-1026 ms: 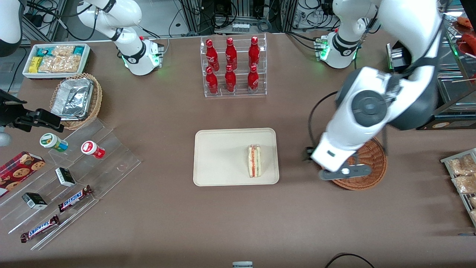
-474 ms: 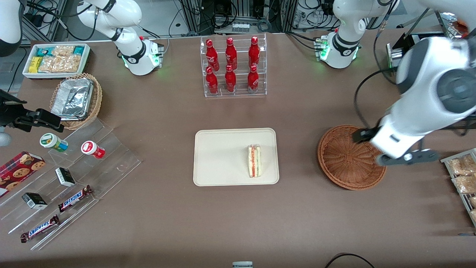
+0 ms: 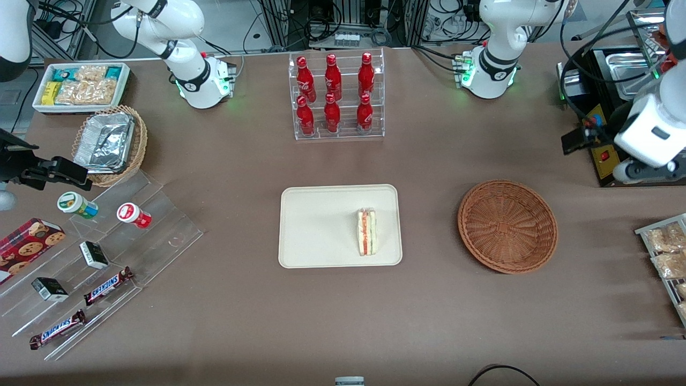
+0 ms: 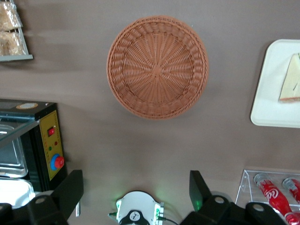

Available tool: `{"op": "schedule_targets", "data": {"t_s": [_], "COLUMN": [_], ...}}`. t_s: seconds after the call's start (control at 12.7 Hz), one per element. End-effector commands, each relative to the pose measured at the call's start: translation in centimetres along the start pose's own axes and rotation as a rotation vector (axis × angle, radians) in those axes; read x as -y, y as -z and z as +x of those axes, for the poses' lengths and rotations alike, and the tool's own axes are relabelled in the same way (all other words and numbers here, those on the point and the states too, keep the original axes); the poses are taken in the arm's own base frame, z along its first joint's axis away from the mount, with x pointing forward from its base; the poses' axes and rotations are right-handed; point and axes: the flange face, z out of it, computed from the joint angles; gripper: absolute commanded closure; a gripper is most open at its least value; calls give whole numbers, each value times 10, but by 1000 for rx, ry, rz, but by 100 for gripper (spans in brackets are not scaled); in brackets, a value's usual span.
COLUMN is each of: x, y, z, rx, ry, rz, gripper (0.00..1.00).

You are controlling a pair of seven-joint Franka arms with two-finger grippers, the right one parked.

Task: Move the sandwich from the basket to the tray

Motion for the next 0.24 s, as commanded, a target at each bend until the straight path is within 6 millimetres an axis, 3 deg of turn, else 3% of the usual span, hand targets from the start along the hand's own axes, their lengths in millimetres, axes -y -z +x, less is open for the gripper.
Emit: {"op": "schedule_targets", "data": {"t_s": [0.0, 0.16], "x": [0, 5], "y": [-8, -20], "z": [-25, -29], "rx": [17, 10], "ry": [-16, -13], "rz": [-23, -44], "gripper": [0, 0]}}
